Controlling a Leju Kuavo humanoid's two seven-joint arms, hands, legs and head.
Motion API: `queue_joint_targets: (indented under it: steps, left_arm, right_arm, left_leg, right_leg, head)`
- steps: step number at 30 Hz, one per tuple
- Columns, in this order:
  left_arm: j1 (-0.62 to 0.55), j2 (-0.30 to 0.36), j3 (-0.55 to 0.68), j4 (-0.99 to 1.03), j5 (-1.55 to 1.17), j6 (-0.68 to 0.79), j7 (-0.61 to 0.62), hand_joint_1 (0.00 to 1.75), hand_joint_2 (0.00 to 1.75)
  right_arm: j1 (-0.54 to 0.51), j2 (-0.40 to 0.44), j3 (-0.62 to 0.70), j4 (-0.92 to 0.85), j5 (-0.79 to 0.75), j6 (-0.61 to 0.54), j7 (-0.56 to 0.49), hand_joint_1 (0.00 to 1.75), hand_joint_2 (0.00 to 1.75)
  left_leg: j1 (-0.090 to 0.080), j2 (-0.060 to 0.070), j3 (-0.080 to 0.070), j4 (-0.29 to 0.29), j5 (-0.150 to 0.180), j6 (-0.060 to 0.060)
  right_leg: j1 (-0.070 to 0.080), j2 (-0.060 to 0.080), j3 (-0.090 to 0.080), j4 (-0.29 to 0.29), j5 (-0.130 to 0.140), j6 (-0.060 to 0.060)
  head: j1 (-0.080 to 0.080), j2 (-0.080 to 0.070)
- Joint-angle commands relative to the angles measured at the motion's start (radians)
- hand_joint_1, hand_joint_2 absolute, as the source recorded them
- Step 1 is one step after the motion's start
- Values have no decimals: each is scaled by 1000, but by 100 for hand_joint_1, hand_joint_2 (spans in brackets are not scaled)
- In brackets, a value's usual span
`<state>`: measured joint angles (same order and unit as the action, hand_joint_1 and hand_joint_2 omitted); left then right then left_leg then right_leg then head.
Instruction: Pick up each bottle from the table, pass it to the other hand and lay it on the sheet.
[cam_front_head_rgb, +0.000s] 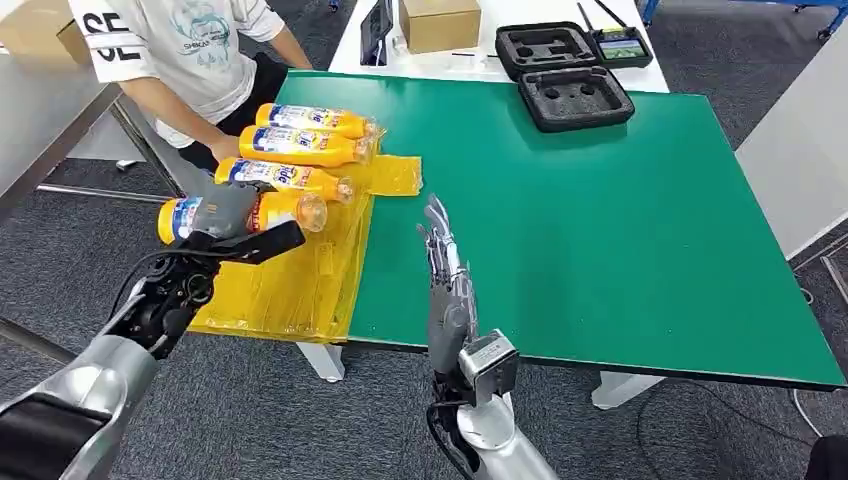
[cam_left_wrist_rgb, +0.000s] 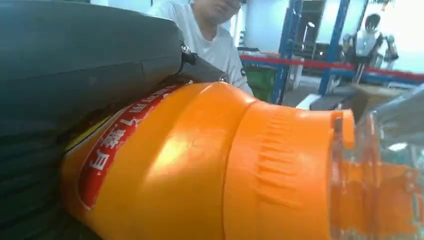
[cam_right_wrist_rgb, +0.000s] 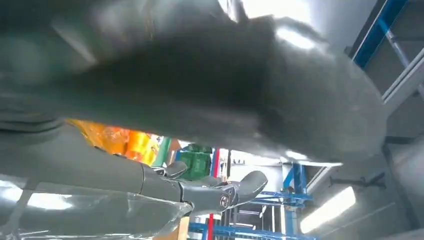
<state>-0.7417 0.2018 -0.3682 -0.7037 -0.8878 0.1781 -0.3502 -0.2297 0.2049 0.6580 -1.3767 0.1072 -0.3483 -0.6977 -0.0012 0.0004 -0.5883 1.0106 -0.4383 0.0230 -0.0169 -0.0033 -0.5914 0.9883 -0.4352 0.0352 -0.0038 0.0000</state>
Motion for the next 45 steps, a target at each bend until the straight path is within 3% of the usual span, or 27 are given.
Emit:
queue_joint_targets:
  steps: [1, 5, 10, 28, 32, 34, 35, 36, 37, 38, 39, 45]
  left_arm:
    - [-186, -70, -242, 337, -99, -235, 1, 175, 175]
    - [-177, -80, -250, 349, -102, -243, 2, 175, 175]
    - [-170, -84, -282, 398, -109, -380, -5, 175, 175]
    - [-152, -101, -267, 419, -74, -457, -6, 175, 175]
    - [-150, -103, -265, 421, -71, -463, -8, 168, 175]
    - [-138, -102, -260, 420, -66, -454, -8, 140, 175]
    - [-134, -105, -257, 423, -62, -463, -8, 136, 175]
    - [-130, -106, -250, 423, -55, -460, -5, 75, 175]
    - [-128, -107, -246, 425, -47, -475, -12, 35, 0]
    - [-123, -107, -237, 423, -36, -478, -18, 12, 0]
    - [-122, -107, -229, 428, -23, -507, -33, 0, 0]
    - [-117, -108, -209, 427, 4, -531, -55, 0, 0]
  right_arm:
    - [-28, -11, 18, 104, -14, 48, 0, 0, 0]
    - [-29, -14, 24, 106, -6, 48, 0, 0, 0]
    - [-54, -9, 34, 155, -1, 61, 0, 0, 0]
    - [-103, -6, 57, 229, -3, 55, 0, 0, 0]
    - [-103, -7, 57, 230, -4, 56, 0, 0, 0]
    - [-105, -7, 56, 236, -3, 55, 0, 0, 0]
    - [-105, -8, 57, 239, -2, 56, 0, 0, 0]
    - [-105, -9, 56, 238, -1, 56, 0, 0, 0]
    - [-104, -9, 55, 240, -1, 60, 0, 0, 0]
    - [-105, -11, 57, 238, 6, 56, 0, 0, 0]
    - [-107, -12, 59, 240, 6, 60, 0, 0, 0]
    - [-113, -7, 58, 250, 7, 63, 0, 0, 0]
  left_leg:
    - [3, -5, 4, 0, -1, -2]
    - [2, -3, 3, 0, 0, -1]
    - [1, -2, 2, 0, 0, -1]
    - [2, -1, 3, 0, -1, -2]
    - [1, -1, 3, -1, 0, -1]
    - [3, -1, 6, -1, -1, -2]
    - [1, -1, 3, -1, -1, -1]
    - [1, 0, 4, -1, -1, -1]
    - [1, -2, 3, -1, 0, -1]
    - [1, -1, 4, -1, -1, -1]
    - [2, -1, 5, -2, -1, -2]
    - [1, -1, 4, -2, -1, -1]
  right_leg:
    - [3, -5, 7, -2, -2, -2]
    - [2, -3, 5, -2, -1, -2]
    - [2, -1, 3, -1, 0, -1]
    - [2, 0, 5, -2, 0, -2]
    - [1, 0, 4, -1, 0, -1]
    - [3, 0, 8, -3, 0, -3]
    - [1, 0, 5, -2, 0, -1]
    - [1, 1, 6, -2, 0, -2]
    - [1, 0, 4, -1, 0, -1]
    - [1, 1, 6, -2, 0, -2]
    - [2, 1, 7, -3, 0, -2]
    - [1, 1, 6, -2, 0, -2]
  head:
    - [0, 0]
    - [0, 0]
    - [0, 0]
    - [0, 0]
    - [0, 0]
    - [0, 0]
    - [0, 0]
    - [0, 0]
    - [0, 0]
    - [0, 0]
    - [0, 0]
    - [0, 0]
